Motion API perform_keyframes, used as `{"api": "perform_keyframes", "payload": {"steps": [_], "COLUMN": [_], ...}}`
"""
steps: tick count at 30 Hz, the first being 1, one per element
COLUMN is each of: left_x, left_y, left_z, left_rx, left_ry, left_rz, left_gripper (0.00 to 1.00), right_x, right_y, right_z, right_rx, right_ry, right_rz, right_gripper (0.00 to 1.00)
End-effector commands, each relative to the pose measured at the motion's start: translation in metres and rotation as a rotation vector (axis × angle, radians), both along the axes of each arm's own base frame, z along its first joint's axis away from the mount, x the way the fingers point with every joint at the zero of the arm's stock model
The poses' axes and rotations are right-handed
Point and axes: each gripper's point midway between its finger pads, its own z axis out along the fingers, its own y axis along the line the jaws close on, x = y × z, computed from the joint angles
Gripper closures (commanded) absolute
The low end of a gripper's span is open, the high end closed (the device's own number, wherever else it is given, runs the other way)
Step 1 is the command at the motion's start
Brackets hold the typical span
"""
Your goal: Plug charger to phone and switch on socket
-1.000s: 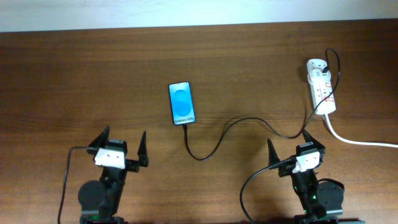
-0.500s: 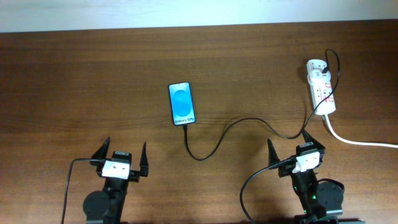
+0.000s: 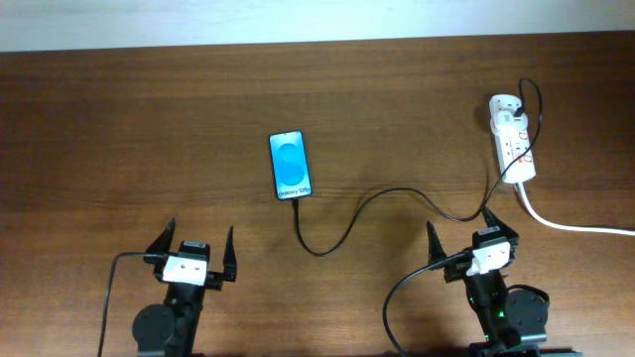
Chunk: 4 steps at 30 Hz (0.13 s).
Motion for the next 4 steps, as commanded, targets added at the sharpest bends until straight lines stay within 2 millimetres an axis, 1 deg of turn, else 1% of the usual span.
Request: {"api": "perform_keyframes", "payload": {"steps": [1,4], "left_x": [-0.0002,-0.0002], "left_y": [0.0025,0.0025], "left_z": [-0.0005,-0.0005], "left_rx": [0.017,0.017], "left_ry": [-0.003,-0.003], "left_rz": [0.011,0.011], "left_gripper": [0.01,0.01], "right_x": [-0.0004,-0.0004], "right_y": [0.0012,0.0012], "right_z": [-0.0021,-0.0021], "right_rx": [0.010,0.010], "right_ry": [0.005,0.005], "right_rz": [0.004,0.004], "right_gripper": [0.01,0.01]}}
